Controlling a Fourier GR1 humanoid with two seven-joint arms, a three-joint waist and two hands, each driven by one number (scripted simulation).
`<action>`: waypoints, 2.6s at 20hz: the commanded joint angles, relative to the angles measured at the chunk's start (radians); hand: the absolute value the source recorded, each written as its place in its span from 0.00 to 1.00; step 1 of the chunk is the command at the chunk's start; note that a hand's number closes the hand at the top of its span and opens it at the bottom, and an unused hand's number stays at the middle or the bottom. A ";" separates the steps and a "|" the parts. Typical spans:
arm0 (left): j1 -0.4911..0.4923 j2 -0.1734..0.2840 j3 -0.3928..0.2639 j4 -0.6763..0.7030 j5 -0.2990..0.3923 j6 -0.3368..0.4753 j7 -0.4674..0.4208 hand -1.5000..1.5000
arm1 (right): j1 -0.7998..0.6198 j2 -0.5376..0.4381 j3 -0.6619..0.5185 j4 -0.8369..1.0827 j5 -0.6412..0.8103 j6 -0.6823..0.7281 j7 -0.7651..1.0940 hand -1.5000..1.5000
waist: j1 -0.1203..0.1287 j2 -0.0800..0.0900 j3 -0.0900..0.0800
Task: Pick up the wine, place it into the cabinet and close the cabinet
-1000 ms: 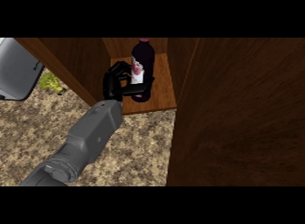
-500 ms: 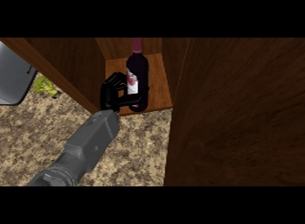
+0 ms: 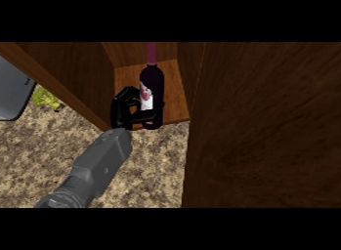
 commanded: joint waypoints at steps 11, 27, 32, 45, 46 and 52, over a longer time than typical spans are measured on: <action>-0.053 0.000 -0.043 -0.038 0.049 0.075 0.021 1.00 | 0.057 0.010 -0.019 -0.009 -0.024 0.023 -0.032 0.00 | 0.004 0.003 0.002; -0.237 0.000 -0.044 0.006 0.081 0.167 0.147 1.00 | 0.102 0.001 -0.051 -0.032 -0.027 0.040 -0.047 0.00 | 0.016 0.009 0.004; -0.267 0.000 -0.032 0.024 0.092 0.162 0.191 1.00 | 0.098 0.001 -0.059 0.014 -0.022 0.055 -0.080 0.00 | 0.032 0.016 0.004; -0.289 0.065 -0.165 0.099 -0.058 0.343 0.187 1.00 | 0.066 -0.016 -0.072 -0.002 -0.052 0.061 -0.056 0.00 | 0.024 0.021 0.004; -0.286 0.081 -0.166 0.099 -0.059 0.338 0.188 1.00 | 0.073 -0.011 -0.060 -0.013 -0.050 0.066 -0.062 0.00 | 0.019 0.025 0.004; -0.258 0.110 -0.190 0.100 -0.085 0.422 0.209 1.00 | 0.089 0.000 -0.061 -0.012 -0.051 0.060 -0.064 0.00 | 0.003 0.036 0.004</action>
